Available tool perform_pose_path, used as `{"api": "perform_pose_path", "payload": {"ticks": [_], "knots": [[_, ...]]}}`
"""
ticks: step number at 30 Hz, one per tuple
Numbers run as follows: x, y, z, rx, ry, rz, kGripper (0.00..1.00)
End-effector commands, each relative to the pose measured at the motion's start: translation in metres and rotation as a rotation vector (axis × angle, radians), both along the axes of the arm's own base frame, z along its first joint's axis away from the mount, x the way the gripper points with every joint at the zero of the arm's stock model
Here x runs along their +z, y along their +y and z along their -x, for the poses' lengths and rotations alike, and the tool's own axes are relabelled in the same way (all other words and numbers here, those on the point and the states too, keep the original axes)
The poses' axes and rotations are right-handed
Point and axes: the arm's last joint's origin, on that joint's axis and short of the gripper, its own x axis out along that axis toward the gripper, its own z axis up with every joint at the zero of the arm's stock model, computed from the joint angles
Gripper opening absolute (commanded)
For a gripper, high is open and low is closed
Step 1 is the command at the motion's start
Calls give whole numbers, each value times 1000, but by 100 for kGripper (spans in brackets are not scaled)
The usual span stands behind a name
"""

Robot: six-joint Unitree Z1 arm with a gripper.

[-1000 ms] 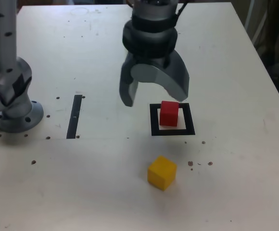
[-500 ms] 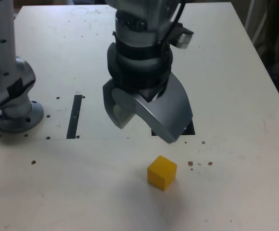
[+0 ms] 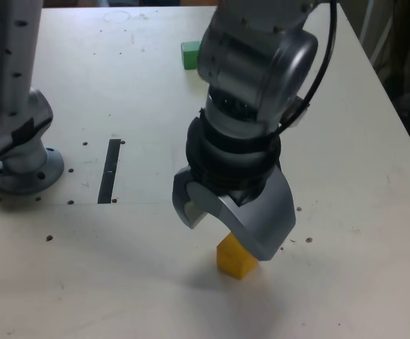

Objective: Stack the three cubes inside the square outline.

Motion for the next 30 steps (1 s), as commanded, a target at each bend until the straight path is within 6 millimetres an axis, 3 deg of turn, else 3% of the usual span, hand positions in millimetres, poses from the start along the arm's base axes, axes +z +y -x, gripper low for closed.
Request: {"api": "perform_pose_path", "payload": {"ticks": [1,6,13,22,30], "knots": [[-12,-4,-4,-1,16,0,94],[-35,-7,-8,15,35,4,90],[-49,-4,-3,33,50,-8,80],[-51,-7,-8,38,-15,35,47],[-53,-7,-8,56,-35,41,32]]}}
